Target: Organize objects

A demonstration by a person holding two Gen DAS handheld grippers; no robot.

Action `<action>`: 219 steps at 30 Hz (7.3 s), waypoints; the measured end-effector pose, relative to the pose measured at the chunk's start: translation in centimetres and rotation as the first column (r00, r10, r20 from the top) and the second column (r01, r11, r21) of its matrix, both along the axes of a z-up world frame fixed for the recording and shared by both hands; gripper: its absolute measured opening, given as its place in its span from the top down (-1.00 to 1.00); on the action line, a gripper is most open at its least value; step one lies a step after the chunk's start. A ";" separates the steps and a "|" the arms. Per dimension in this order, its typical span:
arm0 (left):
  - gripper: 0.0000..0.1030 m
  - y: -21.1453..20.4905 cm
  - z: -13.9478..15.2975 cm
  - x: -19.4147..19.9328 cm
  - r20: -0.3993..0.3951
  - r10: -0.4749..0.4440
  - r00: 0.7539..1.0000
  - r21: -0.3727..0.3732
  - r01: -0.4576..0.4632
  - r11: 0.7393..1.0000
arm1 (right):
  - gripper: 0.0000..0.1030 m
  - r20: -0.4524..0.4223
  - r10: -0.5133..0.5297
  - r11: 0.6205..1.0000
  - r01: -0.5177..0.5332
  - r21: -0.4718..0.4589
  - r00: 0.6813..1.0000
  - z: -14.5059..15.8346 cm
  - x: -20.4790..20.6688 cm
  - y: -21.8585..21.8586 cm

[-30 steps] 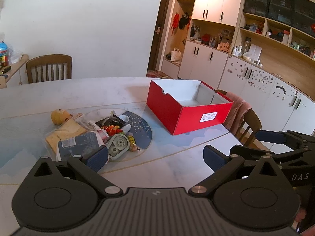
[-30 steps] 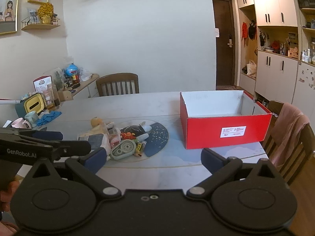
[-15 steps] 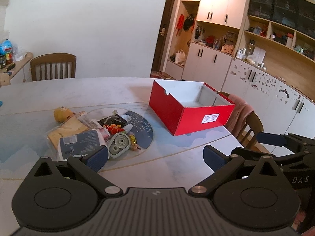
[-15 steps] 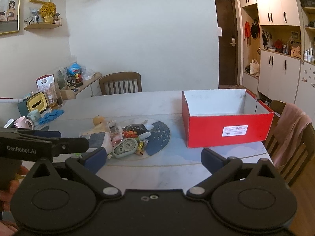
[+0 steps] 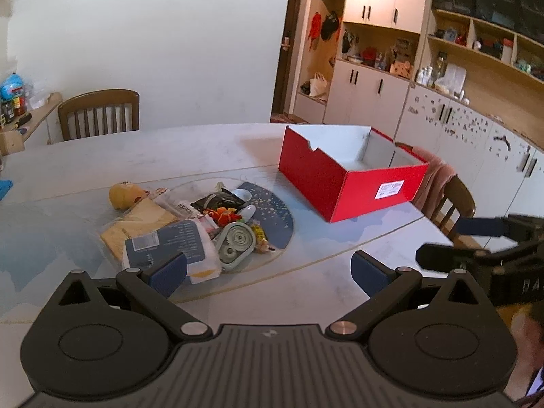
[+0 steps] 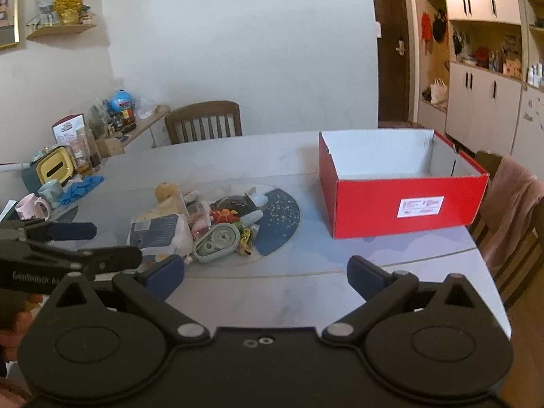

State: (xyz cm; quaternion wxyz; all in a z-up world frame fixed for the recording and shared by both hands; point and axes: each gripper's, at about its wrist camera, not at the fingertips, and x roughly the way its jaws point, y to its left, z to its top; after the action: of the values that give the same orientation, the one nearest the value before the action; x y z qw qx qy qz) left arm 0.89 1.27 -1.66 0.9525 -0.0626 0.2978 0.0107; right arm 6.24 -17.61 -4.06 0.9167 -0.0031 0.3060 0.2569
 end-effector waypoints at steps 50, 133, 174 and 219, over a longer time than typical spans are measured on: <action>-0.59 10.4 -10.6 8.7 -0.172 -0.423 0.889 0.240 0.455 0.858 | -0.64 -0.456 -0.190 0.982 0.173 -0.079 0.869 -10.4 15.6 17.2; 0.29 -13.2 -2.8 37.5 -0.363 -0.299 0.883 0.022 0.329 0.944 | 0.23 -0.231 -0.033 0.985 -0.008 -0.175 0.972 -4.5 32.6 -9.6; -0.45 -16.5 -7.9 42.3 -0.620 -0.285 0.731 -0.007 0.358 0.934 | 0.05 -0.421 -0.127 0.980 0.048 -0.192 0.898 -7.0 38.5 -10.0; -0.67 -0.2 4.8 20.3 -0.098 -0.293 0.951 -0.031 0.292 0.956 | -0.76 -0.224 -0.066 0.998 0.068 0.000 0.972 2.8 18.2 -0.7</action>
State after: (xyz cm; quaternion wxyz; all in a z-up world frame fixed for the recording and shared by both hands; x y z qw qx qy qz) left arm 21.21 1.10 3.17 0.9266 -0.0248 0.3521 -0.1296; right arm 24.47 -18.33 -1.29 0.8846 0.0395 0.4062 0.2256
